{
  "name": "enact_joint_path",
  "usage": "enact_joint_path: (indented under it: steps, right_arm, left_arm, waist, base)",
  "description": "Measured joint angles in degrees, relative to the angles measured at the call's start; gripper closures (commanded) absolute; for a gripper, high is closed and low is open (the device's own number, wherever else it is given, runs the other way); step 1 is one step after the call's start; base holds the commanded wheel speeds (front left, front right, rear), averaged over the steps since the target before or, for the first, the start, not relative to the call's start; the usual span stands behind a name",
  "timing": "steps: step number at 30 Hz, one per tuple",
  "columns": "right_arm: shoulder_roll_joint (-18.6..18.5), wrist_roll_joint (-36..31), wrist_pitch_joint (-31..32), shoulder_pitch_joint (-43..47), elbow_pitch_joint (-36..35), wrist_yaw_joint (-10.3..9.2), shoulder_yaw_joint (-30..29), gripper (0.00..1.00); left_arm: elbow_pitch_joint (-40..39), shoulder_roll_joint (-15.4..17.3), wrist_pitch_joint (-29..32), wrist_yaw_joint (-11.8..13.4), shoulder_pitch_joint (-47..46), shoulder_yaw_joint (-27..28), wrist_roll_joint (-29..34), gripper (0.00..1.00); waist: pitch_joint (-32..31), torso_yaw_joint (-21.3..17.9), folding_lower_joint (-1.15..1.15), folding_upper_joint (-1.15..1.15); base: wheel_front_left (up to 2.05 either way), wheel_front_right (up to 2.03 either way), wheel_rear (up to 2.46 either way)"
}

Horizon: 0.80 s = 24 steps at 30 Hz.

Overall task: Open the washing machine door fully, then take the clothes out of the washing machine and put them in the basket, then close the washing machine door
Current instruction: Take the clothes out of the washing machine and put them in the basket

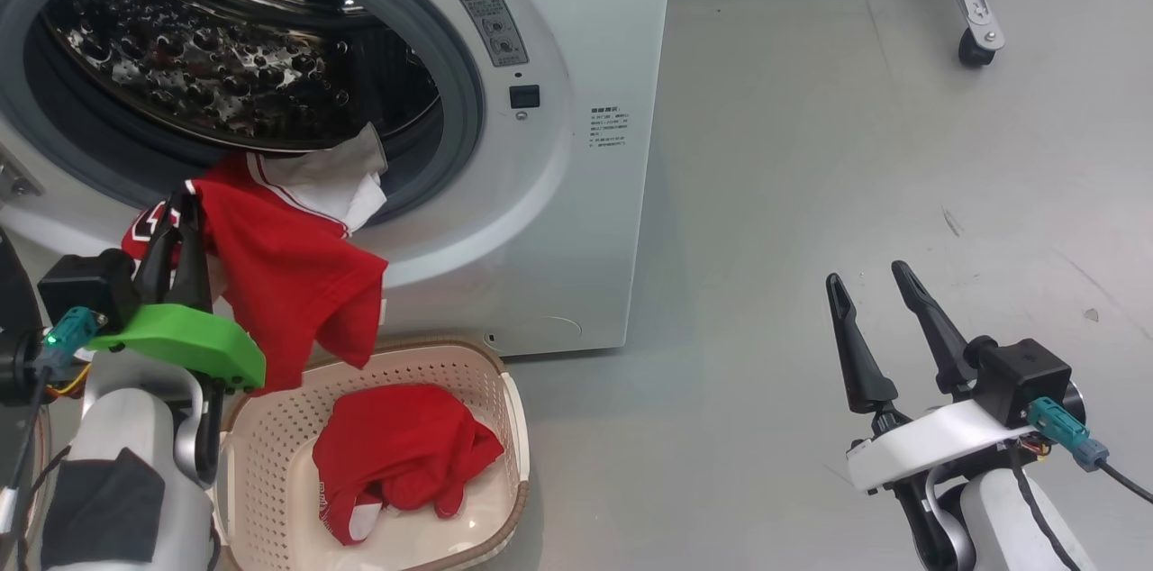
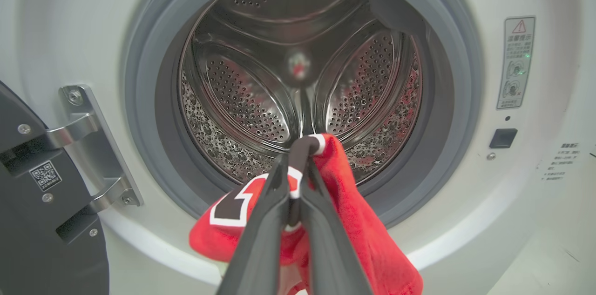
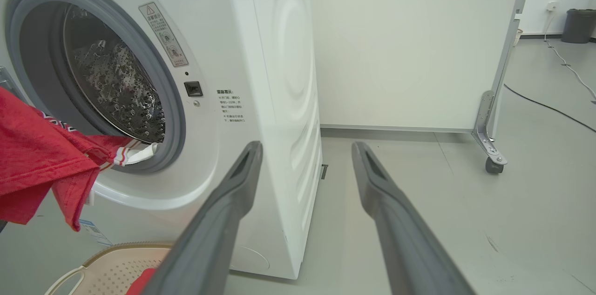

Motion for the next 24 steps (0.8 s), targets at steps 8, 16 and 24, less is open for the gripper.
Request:
enact_joint_path:
  steps: [8, 16, 24]
  right_arm:
    - [0.1, 0.0, 0.0, 0.4, -0.1, 0.0, 0.1, 0.0]
    - [0.1, -0.3, 0.0, 0.6, -0.1, 0.0, 0.5, 0.0]
    - [0.1, -0.4, 0.0, 0.8, -0.1, 0.0, 2.0, 0.0]
  left_arm:
    - [-10.6, -1.1, 0.0, 0.0, 2.5, 1.3, 0.0, 1.0]
    - [-21.7, -1.5, -0.2, 0.3, 4.6, 3.0, 0.3, 1.0]
    - [-21.9, -1.8, -0.4, 0.5, 10.1, 1.7, 1.0, 1.0]
  waist:
    - [-0.7, -0.3, 0.0, 0.0]
    - [-1.1, -0.7, 0.0, 0.0]
    - [-0.9, -1.0, 0.0, 0.0]
  base:
    - [0.0, 0.0, 0.0]
    - [0.0, 0.0, 0.0]
    - [0.0, 0.0, 0.0]
